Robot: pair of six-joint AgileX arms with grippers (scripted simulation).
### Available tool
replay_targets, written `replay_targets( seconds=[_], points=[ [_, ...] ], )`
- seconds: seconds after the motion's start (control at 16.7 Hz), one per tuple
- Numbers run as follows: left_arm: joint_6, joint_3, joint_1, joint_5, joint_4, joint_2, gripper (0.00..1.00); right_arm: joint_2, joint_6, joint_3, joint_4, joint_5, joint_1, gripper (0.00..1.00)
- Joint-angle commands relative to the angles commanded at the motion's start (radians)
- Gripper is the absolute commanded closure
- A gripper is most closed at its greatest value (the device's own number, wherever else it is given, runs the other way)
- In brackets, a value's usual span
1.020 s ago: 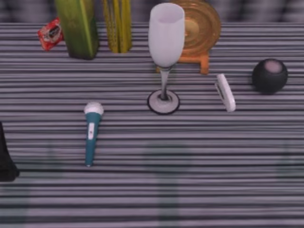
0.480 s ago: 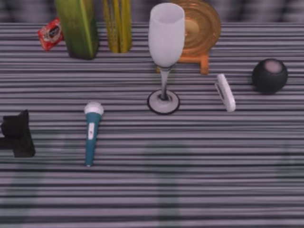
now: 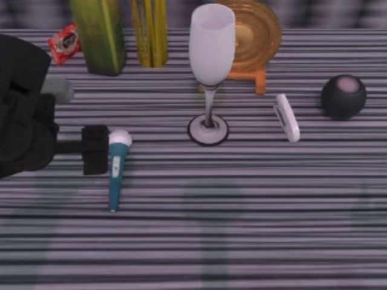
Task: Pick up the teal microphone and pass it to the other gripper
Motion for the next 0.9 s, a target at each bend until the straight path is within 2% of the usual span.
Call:
replay_targets(
  seconds=[0.42,0.9],
  points=[
    [-0.09,0.29,-0.094,-0.008,-0.193,0.407,0.0,0.0,0.0,0.0,0.0,0.0,0.0,0.0],
    [-0.099,0.32,-0.1,-0.008,-0.208,0.45,0.0,0.0,0.0,0.0,0.0,0.0,0.0,0.0]
  ],
)
